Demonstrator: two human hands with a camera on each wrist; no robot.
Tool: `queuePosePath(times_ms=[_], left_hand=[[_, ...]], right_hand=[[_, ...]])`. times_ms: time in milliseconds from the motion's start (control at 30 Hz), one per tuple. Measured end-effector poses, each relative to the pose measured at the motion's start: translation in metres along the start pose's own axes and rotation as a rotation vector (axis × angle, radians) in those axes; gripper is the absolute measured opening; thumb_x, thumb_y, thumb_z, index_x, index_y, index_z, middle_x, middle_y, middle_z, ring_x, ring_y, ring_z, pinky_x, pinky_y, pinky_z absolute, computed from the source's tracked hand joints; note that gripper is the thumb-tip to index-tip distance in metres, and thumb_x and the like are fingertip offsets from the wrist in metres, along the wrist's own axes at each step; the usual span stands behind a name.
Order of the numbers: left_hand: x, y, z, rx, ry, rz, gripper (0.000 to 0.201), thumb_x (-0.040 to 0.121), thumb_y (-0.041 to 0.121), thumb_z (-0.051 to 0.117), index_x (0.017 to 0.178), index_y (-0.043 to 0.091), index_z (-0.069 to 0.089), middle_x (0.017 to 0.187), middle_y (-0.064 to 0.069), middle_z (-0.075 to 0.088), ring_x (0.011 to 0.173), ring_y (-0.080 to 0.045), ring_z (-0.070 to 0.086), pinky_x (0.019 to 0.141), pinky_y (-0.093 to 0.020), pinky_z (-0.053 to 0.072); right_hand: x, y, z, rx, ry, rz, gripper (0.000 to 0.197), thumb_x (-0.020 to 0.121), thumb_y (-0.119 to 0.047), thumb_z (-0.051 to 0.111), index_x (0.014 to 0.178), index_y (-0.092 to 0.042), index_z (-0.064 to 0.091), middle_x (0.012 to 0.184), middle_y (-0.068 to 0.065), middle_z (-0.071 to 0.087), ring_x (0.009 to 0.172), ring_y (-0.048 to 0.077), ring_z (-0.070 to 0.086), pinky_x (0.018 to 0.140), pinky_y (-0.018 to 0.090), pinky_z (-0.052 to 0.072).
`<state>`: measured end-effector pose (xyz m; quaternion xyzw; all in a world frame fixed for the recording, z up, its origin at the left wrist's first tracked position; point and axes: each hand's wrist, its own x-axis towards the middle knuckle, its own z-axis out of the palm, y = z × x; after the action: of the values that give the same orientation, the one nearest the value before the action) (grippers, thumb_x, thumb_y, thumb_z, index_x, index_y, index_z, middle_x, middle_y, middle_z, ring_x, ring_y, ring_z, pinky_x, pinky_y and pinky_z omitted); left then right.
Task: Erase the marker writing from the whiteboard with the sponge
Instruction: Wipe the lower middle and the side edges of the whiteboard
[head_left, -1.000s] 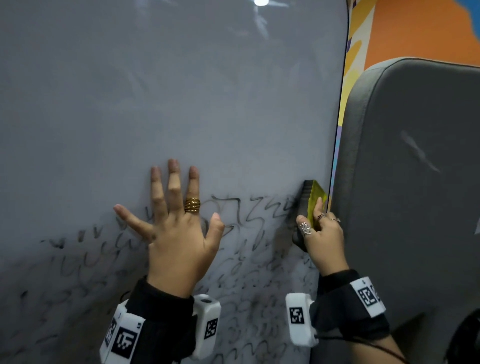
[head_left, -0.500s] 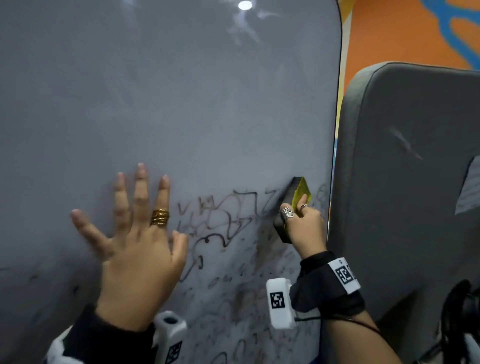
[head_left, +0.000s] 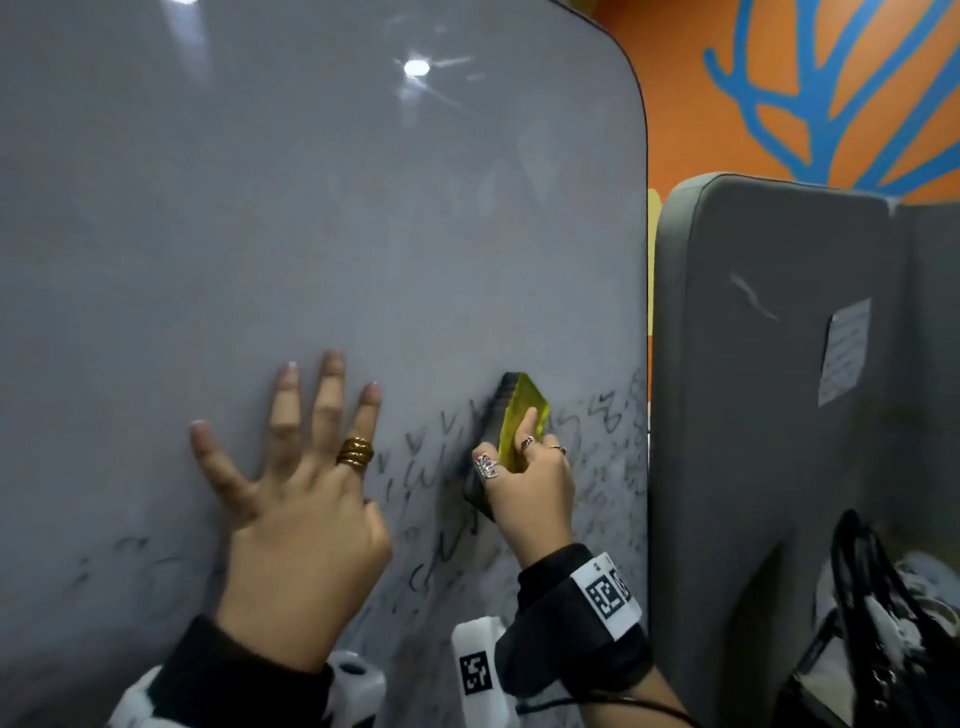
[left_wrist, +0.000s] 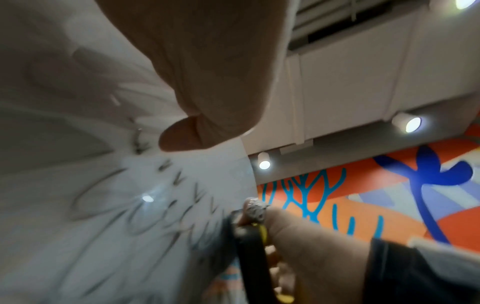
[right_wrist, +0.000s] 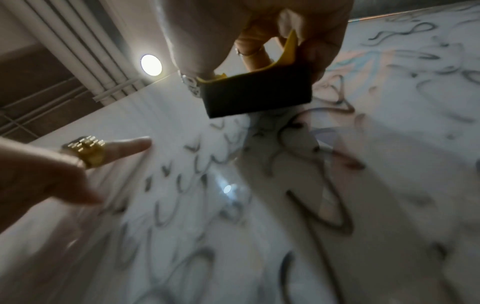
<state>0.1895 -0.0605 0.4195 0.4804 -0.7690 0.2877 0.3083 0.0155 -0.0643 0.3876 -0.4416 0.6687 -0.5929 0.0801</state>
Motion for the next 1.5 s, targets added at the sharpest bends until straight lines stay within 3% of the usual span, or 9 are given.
queuePosePath(times_ms=[133, 233, 300, 467, 700, 1000, 1100, 1367, 1500], left_hand=[[0.001, -0.006, -0.014, 0.068, -0.058, 0.05, 0.079, 0.063, 0.024, 0.042, 0.141, 0.024, 0.043, 0.157, -0.012, 0.019, 0.143, -0.032, 0.018, 0.104, -0.062, -0.016], [0.003, -0.006, -0.026, 0.099, -0.138, 0.047, 0.076, 0.084, 0.027, 0.038, 0.151, 0.032, 0.001, 0.154, -0.005, -0.03, 0.142, -0.026, -0.024, 0.087, -0.059, -0.034], [0.002, -0.006, -0.029, 0.084, -0.166, 0.032, 0.074, 0.088, 0.03, 0.035, 0.15, 0.033, -0.006, 0.151, 0.0, -0.036, 0.14, -0.023, -0.029, 0.083, -0.058, -0.035], [0.0, -0.009, -0.037, 0.106, -0.184, 0.085, 0.076, 0.087, 0.03, 0.035, 0.15, 0.031, -0.008, 0.151, -0.004, -0.036, 0.141, -0.025, -0.027, 0.087, -0.063, -0.031], [0.0, -0.016, -0.038, 0.03, -0.226, 0.099, 0.083, 0.081, 0.026, 0.041, 0.151, 0.034, -0.002, 0.152, -0.002, -0.033, 0.141, -0.023, -0.026, 0.1, -0.063, -0.022], [-0.01, -0.032, -0.044, -0.014, -0.139, 0.095, 0.086, 0.068, 0.025, 0.038, 0.15, 0.035, 0.016, 0.157, -0.002, -0.019, 0.144, -0.023, -0.015, 0.102, -0.06, -0.024], [-0.029, -0.044, -0.041, 0.057, -0.093, -0.022, 0.085, 0.058, 0.021, 0.03, 0.143, 0.024, 0.04, 0.158, -0.008, 0.014, 0.145, -0.033, 0.011, 0.105, -0.058, -0.017], [-0.04, -0.052, -0.039, 0.083, -0.091, -0.046, 0.083, 0.057, 0.016, 0.031, 0.139, 0.017, 0.047, 0.156, -0.007, 0.025, 0.144, -0.031, 0.014, 0.102, -0.054, -0.026], [-0.04, -0.062, -0.043, 0.144, -0.126, 0.016, 0.086, 0.058, 0.015, 0.032, 0.144, 0.02, 0.04, 0.159, -0.003, 0.013, 0.146, -0.025, 0.001, 0.097, -0.054, -0.035]], right_hand=[[-0.028, -0.014, 0.009, -0.008, -0.022, -0.071, 0.072, 0.082, -0.039, 0.062, 0.144, -0.015, 0.034, 0.13, 0.009, 0.046, 0.125, 0.019, 0.04, 0.097, 0.021, 0.031], [-0.045, -0.02, 0.009, -0.036, -0.074, -0.154, 0.075, 0.077, -0.044, 0.059, 0.143, -0.015, 0.036, 0.106, 0.005, 0.048, 0.111, 0.021, 0.048, 0.091, 0.024, 0.037], [-0.047, -0.018, 0.002, -0.073, -0.061, -0.172, 0.079, 0.07, -0.05, 0.052, 0.141, -0.017, 0.04, 0.099, 0.0, 0.043, 0.11, 0.023, 0.049, 0.094, 0.027, 0.037], [-0.014, -0.003, -0.032, 0.096, 0.177, 0.045, 0.058, 0.087, -0.034, 0.058, 0.14, -0.014, 0.042, 0.119, 0.01, 0.059, 0.117, 0.024, 0.052, 0.099, 0.031, 0.037], [0.023, -0.002, -0.017, 0.329, 0.048, 0.209, 0.051, 0.09, -0.024, 0.055, 0.139, -0.015, 0.044, 0.132, -0.003, 0.053, 0.115, 0.011, 0.049, 0.104, 0.028, 0.036], [-0.01, -0.002, 0.015, 0.309, -0.007, 0.119, 0.096, 0.048, -0.058, 0.057, 0.136, -0.022, 0.047, 0.113, -0.009, 0.061, 0.11, 0.02, 0.059, 0.101, 0.045, 0.044], [-0.016, -0.002, 0.023, 0.303, -0.028, 0.09, 0.097, 0.049, -0.06, 0.057, 0.138, -0.026, 0.043, 0.117, -0.004, 0.064, 0.111, 0.022, 0.059, 0.1, 0.046, 0.045], [-0.045, -0.027, 0.033, 0.326, -0.102, 0.051, 0.091, 0.058, -0.048, 0.061, 0.142, -0.027, 0.036, 0.112, -0.007, 0.059, 0.109, 0.011, 0.055, 0.104, 0.04, 0.042], [-0.067, -0.041, 0.044, 0.261, -0.101, 0.042, 0.075, 0.077, -0.034, 0.067, 0.144, -0.024, 0.034, 0.134, 0.003, 0.053, 0.127, 0.019, 0.047, 0.109, 0.036, 0.036]])
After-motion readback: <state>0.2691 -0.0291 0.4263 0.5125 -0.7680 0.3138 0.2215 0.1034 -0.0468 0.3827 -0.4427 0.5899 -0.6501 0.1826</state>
